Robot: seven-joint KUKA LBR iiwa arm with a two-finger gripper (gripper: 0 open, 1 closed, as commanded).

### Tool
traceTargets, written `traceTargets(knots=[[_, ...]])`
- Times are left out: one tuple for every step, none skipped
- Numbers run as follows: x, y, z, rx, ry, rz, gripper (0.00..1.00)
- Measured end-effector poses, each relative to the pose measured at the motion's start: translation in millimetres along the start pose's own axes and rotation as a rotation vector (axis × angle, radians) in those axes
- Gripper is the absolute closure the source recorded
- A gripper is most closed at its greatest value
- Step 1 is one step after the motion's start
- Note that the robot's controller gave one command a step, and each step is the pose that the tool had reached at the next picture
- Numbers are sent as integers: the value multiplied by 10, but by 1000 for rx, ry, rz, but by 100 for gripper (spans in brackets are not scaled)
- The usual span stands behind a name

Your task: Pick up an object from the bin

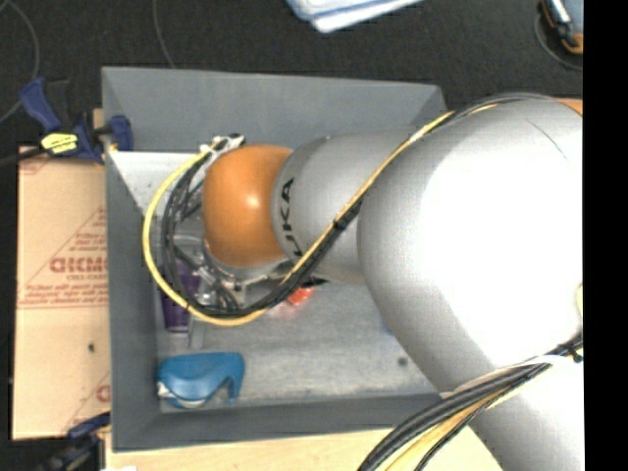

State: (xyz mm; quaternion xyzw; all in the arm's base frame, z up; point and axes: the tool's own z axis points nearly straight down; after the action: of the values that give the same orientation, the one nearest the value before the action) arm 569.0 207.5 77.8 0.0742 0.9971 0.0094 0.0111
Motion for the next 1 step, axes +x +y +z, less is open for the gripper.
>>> traceTargets(knots=[[0,0,0,0,0,1,100]])
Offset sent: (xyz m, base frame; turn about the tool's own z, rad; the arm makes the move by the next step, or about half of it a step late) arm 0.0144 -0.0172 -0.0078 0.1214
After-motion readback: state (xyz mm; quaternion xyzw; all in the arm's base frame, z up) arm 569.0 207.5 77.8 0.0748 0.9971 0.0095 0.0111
